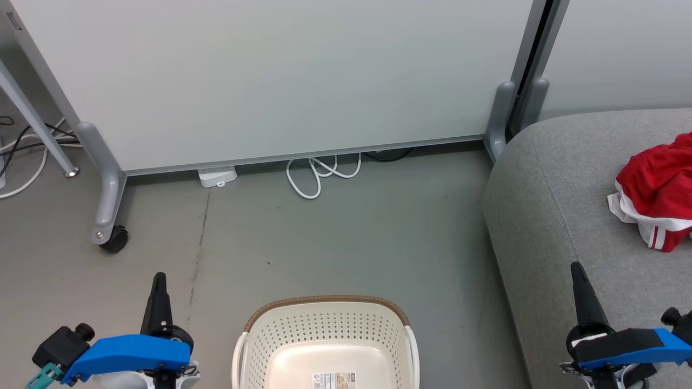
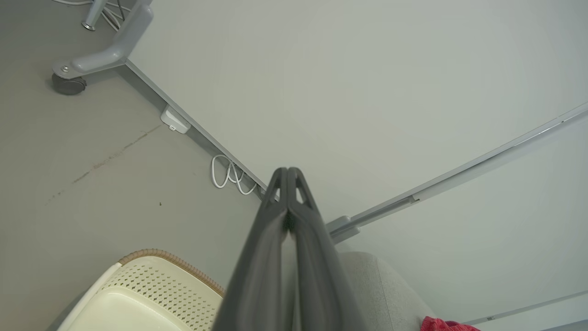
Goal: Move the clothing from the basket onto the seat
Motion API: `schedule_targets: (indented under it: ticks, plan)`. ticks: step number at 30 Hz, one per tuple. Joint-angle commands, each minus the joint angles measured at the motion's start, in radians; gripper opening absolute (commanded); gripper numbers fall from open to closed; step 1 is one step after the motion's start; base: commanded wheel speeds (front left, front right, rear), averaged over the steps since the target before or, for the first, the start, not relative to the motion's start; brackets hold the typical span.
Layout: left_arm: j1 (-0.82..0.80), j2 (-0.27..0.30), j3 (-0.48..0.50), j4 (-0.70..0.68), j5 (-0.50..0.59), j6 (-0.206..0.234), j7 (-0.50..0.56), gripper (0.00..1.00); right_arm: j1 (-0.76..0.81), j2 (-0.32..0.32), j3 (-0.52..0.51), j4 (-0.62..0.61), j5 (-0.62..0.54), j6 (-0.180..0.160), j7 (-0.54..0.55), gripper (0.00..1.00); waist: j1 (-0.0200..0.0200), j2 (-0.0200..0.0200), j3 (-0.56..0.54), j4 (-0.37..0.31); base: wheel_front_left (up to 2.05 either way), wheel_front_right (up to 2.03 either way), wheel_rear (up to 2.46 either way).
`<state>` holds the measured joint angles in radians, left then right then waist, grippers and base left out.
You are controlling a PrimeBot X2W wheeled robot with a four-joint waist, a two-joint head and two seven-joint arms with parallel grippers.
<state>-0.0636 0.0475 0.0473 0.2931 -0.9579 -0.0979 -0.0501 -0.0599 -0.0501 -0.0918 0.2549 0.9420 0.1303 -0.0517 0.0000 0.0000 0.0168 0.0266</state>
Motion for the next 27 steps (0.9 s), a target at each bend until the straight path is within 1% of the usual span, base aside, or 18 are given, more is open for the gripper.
schedule_targets:
  ticks: [1, 27]
  plan:
    - [-0.026, 0.003, 0.005, -0.014, -0.026, -0.004, 0.007, 0.0, -0.027, -0.001, -0.003, -0.013, 0.03, 0.0, 0.008, 0.0, 0.0, 0.0, 0.0, 0.0, 0.0, 0.0, 0.0]
    - [-0.037, 0.003, 0.032, -0.031, -0.299, -0.018, 0.076, 0.0, -0.04, -0.001, -0.012, -0.013, 0.309, 0.001, 0.079, 0.0, 0.0, 0.0, -0.005, -0.01, 0.0, 0.0, 0.0]
